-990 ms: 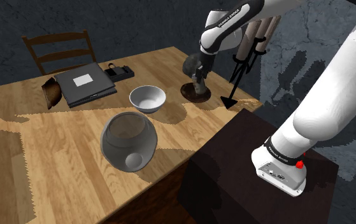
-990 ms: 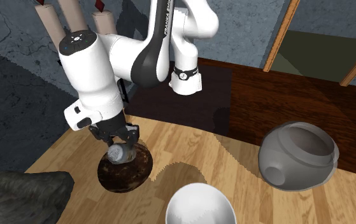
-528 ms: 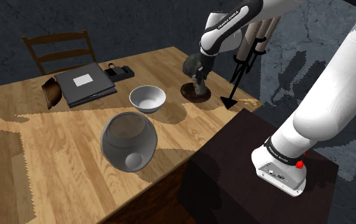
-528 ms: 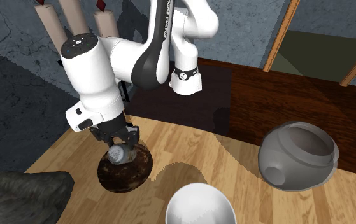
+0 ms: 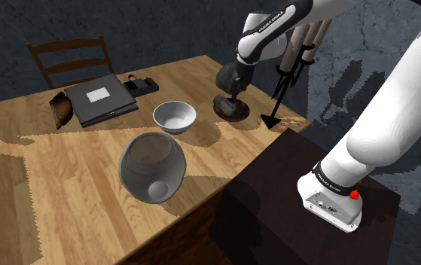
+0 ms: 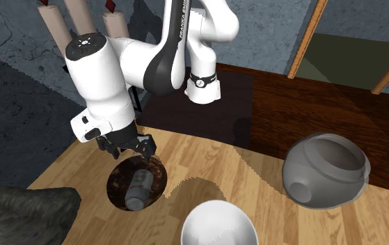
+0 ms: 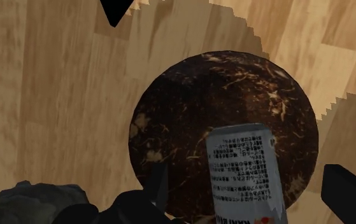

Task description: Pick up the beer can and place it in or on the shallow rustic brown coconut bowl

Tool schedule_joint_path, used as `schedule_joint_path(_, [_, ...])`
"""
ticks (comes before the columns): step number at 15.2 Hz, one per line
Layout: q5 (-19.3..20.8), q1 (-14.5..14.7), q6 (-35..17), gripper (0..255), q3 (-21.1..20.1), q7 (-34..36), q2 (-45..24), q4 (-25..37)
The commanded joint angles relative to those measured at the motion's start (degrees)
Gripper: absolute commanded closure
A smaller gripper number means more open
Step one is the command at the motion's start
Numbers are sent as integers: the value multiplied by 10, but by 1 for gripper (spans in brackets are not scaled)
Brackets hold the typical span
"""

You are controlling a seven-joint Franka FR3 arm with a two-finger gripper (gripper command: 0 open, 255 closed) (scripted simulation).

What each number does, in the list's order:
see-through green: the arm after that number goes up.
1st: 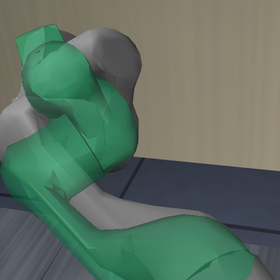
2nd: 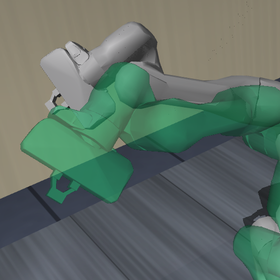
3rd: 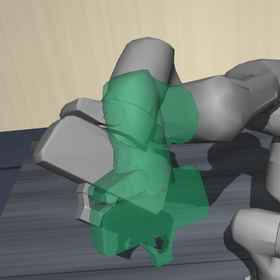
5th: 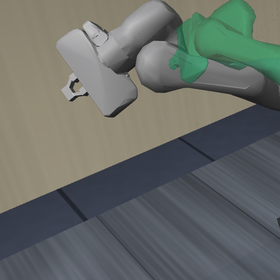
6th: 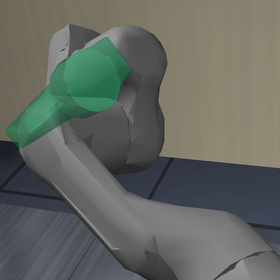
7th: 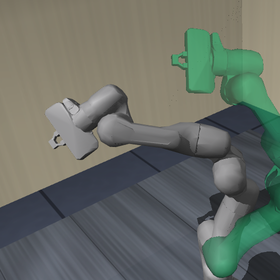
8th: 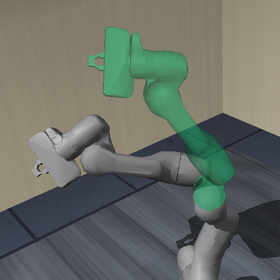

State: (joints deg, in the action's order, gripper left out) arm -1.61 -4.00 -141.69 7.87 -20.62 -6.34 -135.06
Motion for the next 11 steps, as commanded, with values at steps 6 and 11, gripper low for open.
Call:
schedule_joint_path(6, [11,0,64,0,2,7,48,16])
schedule_joint_path(11, [11,0,64,0,2,7,48,16])
